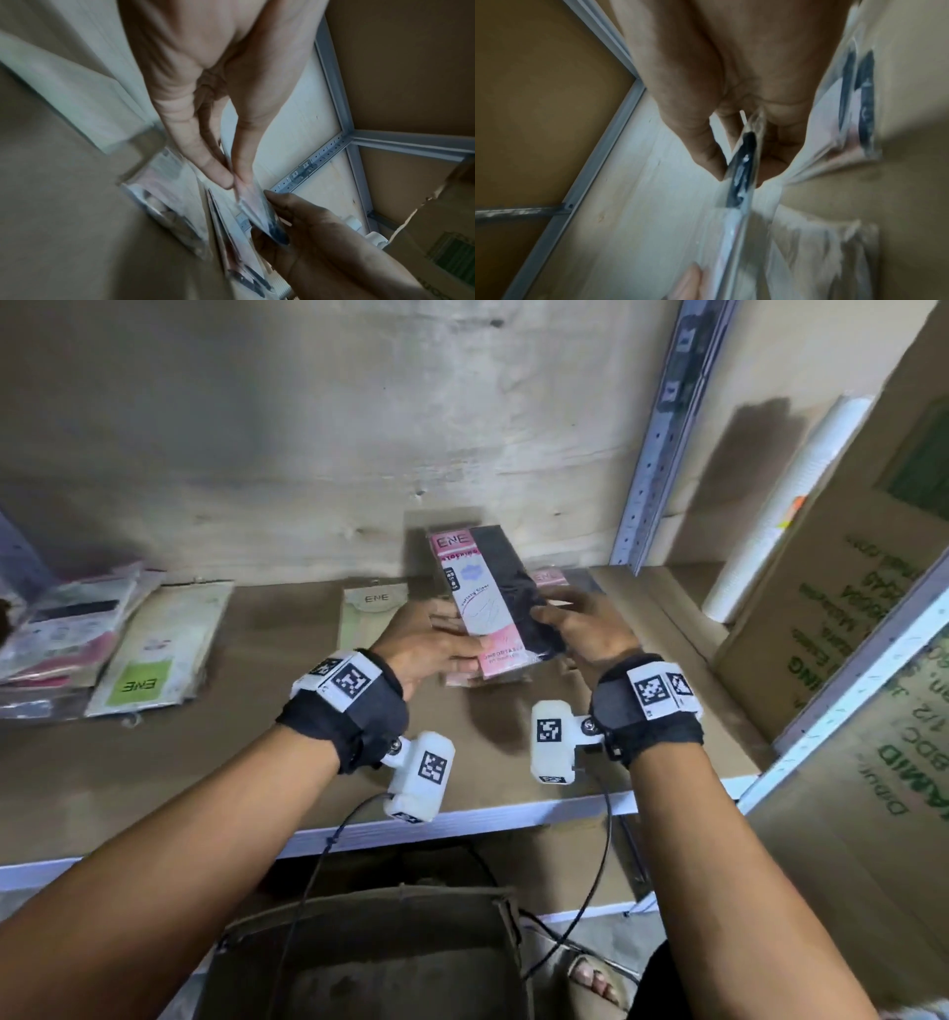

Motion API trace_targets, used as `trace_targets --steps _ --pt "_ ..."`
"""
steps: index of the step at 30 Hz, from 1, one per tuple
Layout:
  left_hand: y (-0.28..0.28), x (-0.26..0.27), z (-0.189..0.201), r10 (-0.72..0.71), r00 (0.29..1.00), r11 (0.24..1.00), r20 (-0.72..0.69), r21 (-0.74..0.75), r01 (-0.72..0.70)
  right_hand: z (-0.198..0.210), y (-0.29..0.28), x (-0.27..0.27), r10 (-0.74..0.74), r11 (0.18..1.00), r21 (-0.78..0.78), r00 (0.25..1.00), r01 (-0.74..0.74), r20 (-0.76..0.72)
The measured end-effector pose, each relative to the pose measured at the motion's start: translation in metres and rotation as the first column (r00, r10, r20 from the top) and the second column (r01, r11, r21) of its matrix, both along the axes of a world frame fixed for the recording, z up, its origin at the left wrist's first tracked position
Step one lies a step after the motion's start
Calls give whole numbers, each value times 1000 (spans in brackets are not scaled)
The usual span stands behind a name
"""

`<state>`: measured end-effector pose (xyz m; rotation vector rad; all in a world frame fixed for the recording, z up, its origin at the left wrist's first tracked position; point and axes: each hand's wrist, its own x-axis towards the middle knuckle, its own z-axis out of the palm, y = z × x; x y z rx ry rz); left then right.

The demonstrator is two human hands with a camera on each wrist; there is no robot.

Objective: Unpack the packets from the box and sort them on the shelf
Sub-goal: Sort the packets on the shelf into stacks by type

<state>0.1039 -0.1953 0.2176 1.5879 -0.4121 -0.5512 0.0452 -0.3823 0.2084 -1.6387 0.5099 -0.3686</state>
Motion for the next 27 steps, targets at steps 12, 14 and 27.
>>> trace_targets --steps 12,14,27 --pt "-110 21 5 -55 998 985 -18 163 57 7 -79 -22 -231 953 -224 969 206 -91" --pt "-122 20 6 -65 997 977 -28 203 70 4 -86 -21 -282 932 -267 953 245 -108" --pt "-146 25 -4 -137 990 946 -36 293 141 -12 -90 -14 -336 914 -319 907 249 -254"
